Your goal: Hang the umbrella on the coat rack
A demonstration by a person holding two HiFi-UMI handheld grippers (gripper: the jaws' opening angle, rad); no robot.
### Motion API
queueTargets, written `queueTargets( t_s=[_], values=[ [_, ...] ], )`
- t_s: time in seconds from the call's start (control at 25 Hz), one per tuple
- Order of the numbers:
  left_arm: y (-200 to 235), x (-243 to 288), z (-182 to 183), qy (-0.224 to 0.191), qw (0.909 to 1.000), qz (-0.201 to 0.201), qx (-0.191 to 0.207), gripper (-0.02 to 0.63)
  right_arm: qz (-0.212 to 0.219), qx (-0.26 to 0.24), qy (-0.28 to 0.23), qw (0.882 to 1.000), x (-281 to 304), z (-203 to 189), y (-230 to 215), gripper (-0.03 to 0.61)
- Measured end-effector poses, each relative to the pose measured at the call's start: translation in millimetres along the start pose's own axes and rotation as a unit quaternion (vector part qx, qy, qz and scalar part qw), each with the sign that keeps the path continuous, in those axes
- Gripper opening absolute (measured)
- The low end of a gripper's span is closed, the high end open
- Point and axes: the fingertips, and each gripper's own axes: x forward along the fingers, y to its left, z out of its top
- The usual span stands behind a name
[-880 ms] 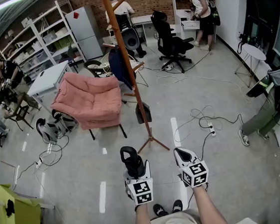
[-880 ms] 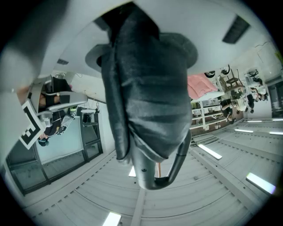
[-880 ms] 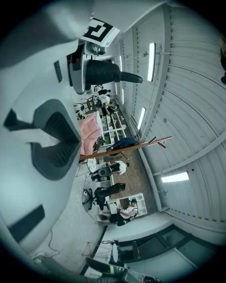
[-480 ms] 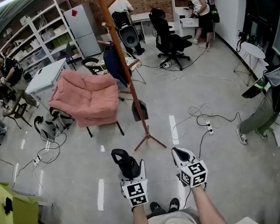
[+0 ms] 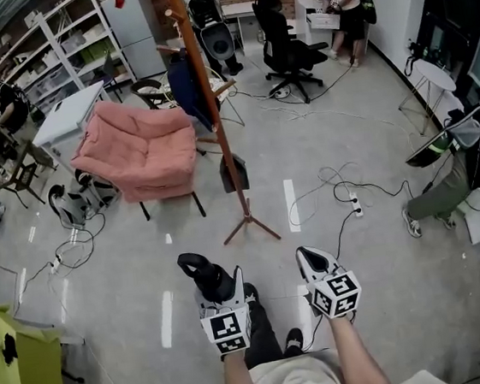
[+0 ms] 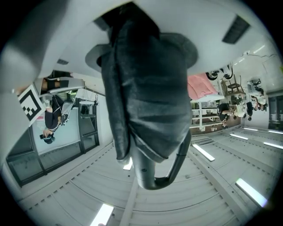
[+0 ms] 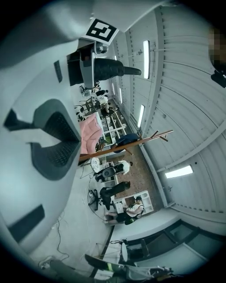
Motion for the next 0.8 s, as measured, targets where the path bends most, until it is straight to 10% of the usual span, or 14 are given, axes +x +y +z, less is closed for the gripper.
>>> queueTargets(
  t_s=[0.8],
  values=[
    [80.0,206.9,30.5,0.012,0.9971,-0.072,0.025,0.258,-0.03,-0.005,0.002,1.0,200.2,53.8,-38.2,0.003]
  ],
)
